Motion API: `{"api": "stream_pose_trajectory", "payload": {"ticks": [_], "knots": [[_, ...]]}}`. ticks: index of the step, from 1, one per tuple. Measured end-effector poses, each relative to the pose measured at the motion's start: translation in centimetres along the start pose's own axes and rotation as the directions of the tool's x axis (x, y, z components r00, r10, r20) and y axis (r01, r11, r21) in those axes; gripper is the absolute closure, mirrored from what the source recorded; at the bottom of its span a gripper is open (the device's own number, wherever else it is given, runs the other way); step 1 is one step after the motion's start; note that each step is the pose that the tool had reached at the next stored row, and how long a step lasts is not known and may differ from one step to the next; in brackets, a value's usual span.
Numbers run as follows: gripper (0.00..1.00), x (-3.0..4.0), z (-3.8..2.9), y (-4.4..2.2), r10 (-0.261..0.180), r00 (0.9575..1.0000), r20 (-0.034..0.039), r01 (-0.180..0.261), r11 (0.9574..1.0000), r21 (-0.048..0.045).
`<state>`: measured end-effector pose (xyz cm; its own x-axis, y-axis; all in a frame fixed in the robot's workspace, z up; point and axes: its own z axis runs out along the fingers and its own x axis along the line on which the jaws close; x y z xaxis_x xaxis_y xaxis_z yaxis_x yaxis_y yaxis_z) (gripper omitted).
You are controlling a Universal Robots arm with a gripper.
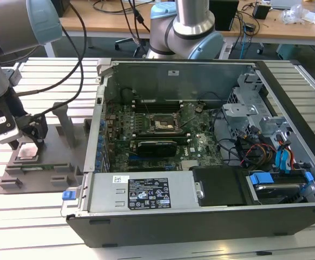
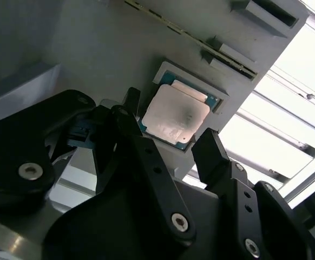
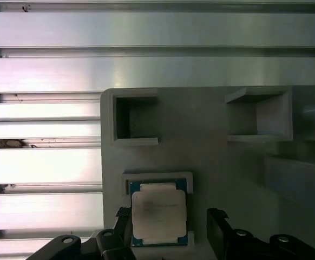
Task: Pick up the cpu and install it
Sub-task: 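Pick up the cpu and move it towards the insertion slot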
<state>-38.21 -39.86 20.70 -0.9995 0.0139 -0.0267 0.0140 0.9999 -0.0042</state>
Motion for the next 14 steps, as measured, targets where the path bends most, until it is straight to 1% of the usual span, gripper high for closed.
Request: {"api": "stream_pose_trajectory", "payload": {"ticks": [3,6,14], "knots": [[0.34,0.20,0.35,-0.07,-0.003,1.0000,0.0000,0.003,1.0000,0.0000],[0.34,0.44,0.59,-0.14,-0.018,0.9998,0.0001,0.018,0.9998,-0.0005],[0.34,0.47,1.29,-0.15,-0.021,0.9998,0.0002,0.021,0.9998,-0.0005]]}}
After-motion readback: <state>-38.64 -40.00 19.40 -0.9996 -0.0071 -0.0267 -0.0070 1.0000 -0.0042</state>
